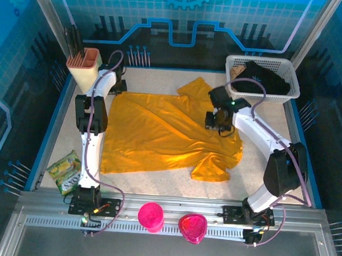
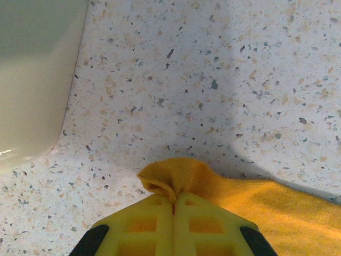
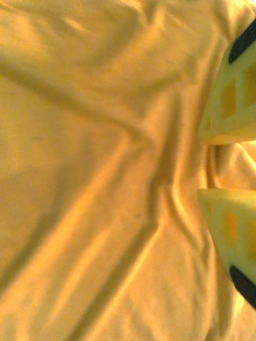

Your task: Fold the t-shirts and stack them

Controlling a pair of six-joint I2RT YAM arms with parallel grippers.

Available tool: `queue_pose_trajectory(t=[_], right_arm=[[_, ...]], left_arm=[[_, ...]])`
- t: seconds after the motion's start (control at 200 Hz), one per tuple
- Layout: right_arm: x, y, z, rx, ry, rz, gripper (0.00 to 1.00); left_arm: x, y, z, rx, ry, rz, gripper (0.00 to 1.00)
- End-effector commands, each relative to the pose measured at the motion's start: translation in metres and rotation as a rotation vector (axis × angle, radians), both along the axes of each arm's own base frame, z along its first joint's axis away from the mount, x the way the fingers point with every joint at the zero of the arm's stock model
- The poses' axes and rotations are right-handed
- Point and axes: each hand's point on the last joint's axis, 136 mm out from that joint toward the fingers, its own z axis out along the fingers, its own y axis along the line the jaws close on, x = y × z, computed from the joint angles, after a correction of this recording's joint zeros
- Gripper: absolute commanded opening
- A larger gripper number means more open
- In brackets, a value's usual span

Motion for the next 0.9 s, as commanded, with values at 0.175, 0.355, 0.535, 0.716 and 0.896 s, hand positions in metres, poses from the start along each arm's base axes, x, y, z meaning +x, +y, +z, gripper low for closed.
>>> queue_pose_trajectory(t=[0.175, 0.355, 0.535, 0.716, 0.896], right_arm=[[0.154, 0.010, -0.039, 0.004, -0.007, 0.172, 0.34], [0.227, 0.000, -0.066, -0.038, -0.043, 0.165, 0.62], [0.238, -0.018, -0.110, 0.057, -0.010, 0.069, 0.68], [0.219, -0.008, -0.147, 0.072, 0.092, 0.065, 0.58], [0.206, 0.003, -0.168, 0.073, 0.155, 0.062, 0.38]], left_arm=[[0.008, -0.006, 0.032, -0.049, -0.079, 0.001, 0.00], [0.007, -0.007, 0.029, -0.053, -0.072, -0.004, 0.00], [0.005, -0.007, 0.023, -0.054, -0.064, -0.009, 0.00], [0.003, -0.007, 0.020, -0.054, -0.057, -0.009, 0.00], [0.001, -0.007, 0.018, -0.050, -0.052, -0.011, 0.00]])
